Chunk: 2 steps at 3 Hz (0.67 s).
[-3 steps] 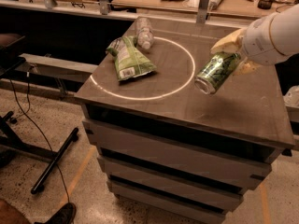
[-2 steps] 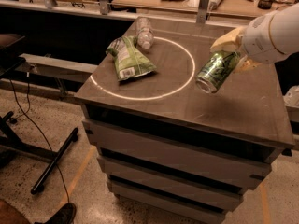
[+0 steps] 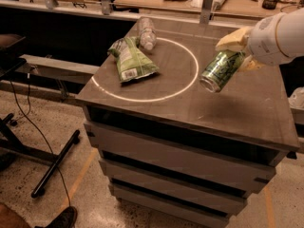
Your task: Place green can upright
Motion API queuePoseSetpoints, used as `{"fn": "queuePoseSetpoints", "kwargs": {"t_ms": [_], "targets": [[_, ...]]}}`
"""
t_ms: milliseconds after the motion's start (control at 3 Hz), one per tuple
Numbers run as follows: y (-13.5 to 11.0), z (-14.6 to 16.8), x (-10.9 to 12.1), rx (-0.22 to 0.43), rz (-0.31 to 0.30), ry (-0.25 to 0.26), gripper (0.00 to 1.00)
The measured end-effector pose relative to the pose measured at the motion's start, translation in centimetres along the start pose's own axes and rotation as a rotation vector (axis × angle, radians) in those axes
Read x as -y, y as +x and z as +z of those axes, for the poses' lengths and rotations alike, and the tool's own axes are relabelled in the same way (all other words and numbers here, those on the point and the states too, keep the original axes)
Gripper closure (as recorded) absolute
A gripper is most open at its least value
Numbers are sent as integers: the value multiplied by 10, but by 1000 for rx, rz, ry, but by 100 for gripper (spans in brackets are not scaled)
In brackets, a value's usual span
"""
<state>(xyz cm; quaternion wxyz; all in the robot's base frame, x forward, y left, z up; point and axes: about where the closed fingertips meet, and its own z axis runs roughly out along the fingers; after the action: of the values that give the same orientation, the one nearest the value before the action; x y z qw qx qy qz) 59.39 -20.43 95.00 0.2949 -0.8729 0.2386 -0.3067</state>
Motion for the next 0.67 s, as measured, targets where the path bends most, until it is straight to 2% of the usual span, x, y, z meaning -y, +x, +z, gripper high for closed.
{"fn": "queuePoseSetpoints", "kwargs": {"t_ms": [333, 667], "targets": [[11, 2, -1, -64, -46, 97, 100], [20, -1, 2, -153, -168, 188, 100]]}}
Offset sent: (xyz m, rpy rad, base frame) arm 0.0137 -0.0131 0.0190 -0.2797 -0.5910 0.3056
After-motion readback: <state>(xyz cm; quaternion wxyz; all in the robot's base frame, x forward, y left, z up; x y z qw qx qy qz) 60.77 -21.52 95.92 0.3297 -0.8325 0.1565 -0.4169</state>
